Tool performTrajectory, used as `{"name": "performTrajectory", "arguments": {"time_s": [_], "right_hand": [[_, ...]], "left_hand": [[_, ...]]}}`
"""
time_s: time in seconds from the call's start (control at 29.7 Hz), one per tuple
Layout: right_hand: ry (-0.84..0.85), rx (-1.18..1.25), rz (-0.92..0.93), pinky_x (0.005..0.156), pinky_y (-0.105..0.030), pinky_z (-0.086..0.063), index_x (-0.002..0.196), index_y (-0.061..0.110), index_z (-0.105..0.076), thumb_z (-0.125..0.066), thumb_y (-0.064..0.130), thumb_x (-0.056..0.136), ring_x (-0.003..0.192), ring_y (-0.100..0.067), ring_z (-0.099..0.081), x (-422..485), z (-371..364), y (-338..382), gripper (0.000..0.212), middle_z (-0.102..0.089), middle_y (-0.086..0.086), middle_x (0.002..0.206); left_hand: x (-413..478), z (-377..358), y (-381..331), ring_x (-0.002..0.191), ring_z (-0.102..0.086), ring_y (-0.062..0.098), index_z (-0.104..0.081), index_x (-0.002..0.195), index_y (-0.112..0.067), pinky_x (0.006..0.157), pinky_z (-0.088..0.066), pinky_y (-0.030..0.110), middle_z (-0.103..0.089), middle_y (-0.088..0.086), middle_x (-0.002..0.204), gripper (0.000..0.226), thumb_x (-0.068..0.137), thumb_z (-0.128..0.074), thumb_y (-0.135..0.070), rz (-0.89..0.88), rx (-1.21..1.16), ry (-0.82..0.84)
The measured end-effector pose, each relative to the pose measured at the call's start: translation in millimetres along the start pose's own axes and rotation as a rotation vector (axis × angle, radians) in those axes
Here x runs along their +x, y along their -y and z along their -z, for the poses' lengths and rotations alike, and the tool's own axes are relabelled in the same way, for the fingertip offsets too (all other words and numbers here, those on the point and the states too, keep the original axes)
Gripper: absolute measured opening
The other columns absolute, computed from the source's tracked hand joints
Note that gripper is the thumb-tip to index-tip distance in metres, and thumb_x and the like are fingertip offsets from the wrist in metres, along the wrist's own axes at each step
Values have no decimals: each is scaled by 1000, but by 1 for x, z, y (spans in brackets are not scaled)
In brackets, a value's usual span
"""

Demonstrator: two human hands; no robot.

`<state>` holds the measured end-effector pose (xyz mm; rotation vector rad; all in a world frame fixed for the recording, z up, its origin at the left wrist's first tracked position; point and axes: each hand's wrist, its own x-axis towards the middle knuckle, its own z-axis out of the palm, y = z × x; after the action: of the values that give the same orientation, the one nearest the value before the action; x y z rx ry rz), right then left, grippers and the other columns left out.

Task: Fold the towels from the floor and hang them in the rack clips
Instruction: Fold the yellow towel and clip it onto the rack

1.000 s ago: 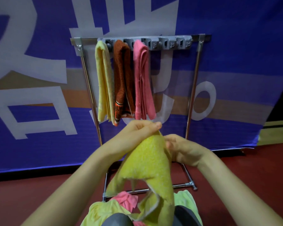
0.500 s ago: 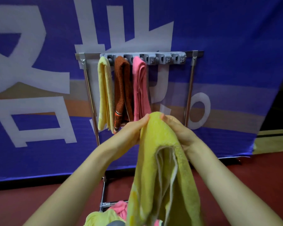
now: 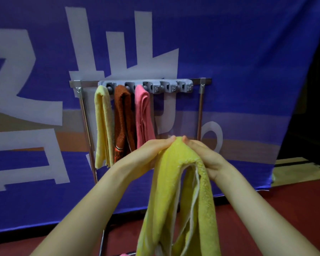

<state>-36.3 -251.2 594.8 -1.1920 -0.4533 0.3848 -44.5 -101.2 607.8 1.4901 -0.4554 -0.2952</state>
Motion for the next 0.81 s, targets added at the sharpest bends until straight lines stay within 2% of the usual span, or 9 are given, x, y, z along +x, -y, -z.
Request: {"name": "performTrajectory", "arguments": {"time_s": [0.07, 0.17, 0.3, 0.4, 0.54, 0.61, 0.64, 0.71, 0.81], "right_hand": [[-10, -41, 6, 63, -21, -56, 80, 13, -74, -86, 56, 29, 68, -11, -68, 7, 7, 11, 67, -73, -4, 76], [-10, 8, 19, 55, -20, -54, 77, 15, -76, -86, 55, 27, 63, -9, -68, 10, 20, 12, 65, -73, -1, 70], [-63, 65, 61, 57, -22, -55, 83, 11, -75, -89, 49, 24, 67, -14, -69, 15, 34, 0, 72, -74, -9, 78], [-125, 79, 126, 48, -19, -53, 72, 2, -73, -88, 39, 31, 55, -16, -67, 50, 45, 14, 57, -72, -12, 66], [-110, 5, 173, 57, -22, -56, 76, 7, -75, -90, 47, 21, 63, -16, -69, 104, 62, 28, 70, -73, -12, 74], [-84, 10, 206, 56, -21, -55, 73, 8, -76, -83, 40, 52, 65, -15, -70, 129, 73, 36, 38, -74, -11, 75], [-80, 24, 223, 59, -22, -56, 74, 8, -76, -70, 31, 70, 69, -16, -70, 149, 80, 43, 24, -74, -12, 79], [-73, -1, 207, 70, -28, -58, 88, 3, -73, -52, 25, 77, 81, -21, -70, 178, 89, 55, 32, -73, -17, 94], [-110, -96, 204, 78, -28, -56, 105, 1, -66, -49, 29, 81, 89, -22, -68, 220, 100, 67, 40, -69, -18, 105]], "left_hand": [[18, 4, -5, 57, -62, 5, -63, 83, -14, 55, -51, 15, -67, -2, 65, 24, 88, -45, -29, -66, -65, -26], [41, 8, -8, 59, -61, 9, -61, 78, -12, 60, -50, 21, -64, 2, 67, 21, 75, -53, -31, -151, -132, -62], [68, 13, 15, 64, -65, 15, -68, 73, -8, 73, -51, 28, -70, 7, 66, 19, 70, -57, -24, -73, -238, -113], [105, 29, 21, 49, -57, 8, -69, 52, -12, 53, -45, 18, -61, -1, 52, 42, 88, -54, -27, 15, -135, -152], [145, 57, 10, 85, -61, 25, -76, 76, -16, 88, -43, 36, -69, 11, 85, 27, 78, -62, -39, -63, -87, -194], [172, 72, 2, 82, -64, 24, -76, 71, -12, 88, -45, 37, -71, 12, 82, 40, 89, -50, -38, -79, -88, -257], [191, 83, -3, 77, -64, 23, -74, 65, -10, 82, -46, 35, -71, 13, 76, 49, 91, -43, -37, -108, -96, -278], [216, 95, -14, 70, -61, 21, -70, 58, -11, 72, -46, 31, -68, 10, 67, 57, 90, -34, -41, -138, -84, -305], [241, 105, -27, 53, -64, 12, -69, 66, -13, 65, -52, 26, -67, 2, 50, 58, 92, -26, -41, -198, -125, -329]]}}
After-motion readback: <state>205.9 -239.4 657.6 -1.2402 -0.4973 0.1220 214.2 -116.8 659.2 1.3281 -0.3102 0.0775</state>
